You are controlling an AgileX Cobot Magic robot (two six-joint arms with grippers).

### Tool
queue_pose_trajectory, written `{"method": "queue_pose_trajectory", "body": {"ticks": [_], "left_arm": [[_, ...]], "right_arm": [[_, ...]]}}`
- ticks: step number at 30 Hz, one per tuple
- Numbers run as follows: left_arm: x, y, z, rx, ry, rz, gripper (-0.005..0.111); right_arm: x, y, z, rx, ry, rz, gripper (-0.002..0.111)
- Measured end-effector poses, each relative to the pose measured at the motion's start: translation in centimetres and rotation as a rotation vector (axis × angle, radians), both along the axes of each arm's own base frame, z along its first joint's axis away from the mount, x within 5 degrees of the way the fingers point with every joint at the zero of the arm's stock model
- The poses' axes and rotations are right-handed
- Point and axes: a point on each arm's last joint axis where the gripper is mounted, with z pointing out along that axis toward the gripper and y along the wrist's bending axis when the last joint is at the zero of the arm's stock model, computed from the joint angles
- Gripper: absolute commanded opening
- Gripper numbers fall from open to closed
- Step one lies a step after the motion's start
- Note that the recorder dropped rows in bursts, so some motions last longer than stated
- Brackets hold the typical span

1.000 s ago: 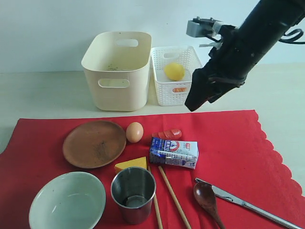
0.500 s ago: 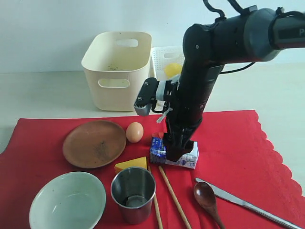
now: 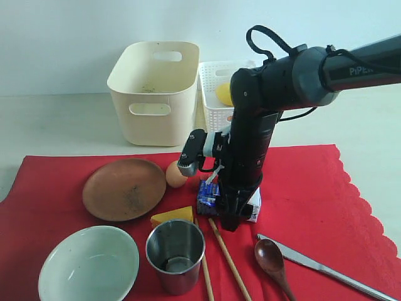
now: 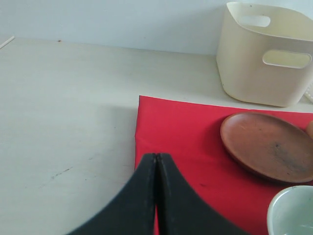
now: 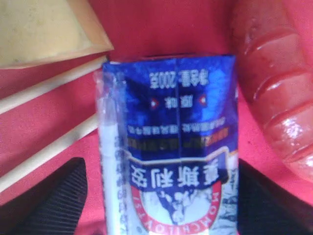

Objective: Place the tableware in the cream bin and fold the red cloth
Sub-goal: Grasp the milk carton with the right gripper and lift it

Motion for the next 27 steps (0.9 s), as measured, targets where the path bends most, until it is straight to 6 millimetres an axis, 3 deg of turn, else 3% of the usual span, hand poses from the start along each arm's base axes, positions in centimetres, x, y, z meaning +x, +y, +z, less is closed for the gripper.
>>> {"method": "queue_pose_trajectory", "body": {"ticks": [7, 9, 14, 17, 27], "left_arm": [[0.0, 0.0, 0.0, 0.000, 0.000, 0.000, 0.000], [0.0, 0.0, 0.0, 0.000, 0.000, 0.000, 0.000], [0.0, 0.0, 0.0, 0.000, 0.000, 0.000, 0.000], [0.0, 0.0, 0.0, 0.000, 0.000, 0.000, 0.000], [0.0, 0.0, 0.0, 0.000, 0.000, 0.000, 0.000]], "right_arm": [[0.1, -0.1, -0.4, -0.018, -0.003, -0.027, 0.010], [0.1, -0.1, -0.4, -0.019, -0.001, -0.052, 0.000], [0.1, -0.2, 0.3, -0.016, -0.008, -0.103, 0.000], [0.0, -0.2, 1.9, 0.006, -0.037, -0.128, 0.000], [-0.6, -0.7, 9.8, 0.152, -0.241, -0.154, 0.000]]}}
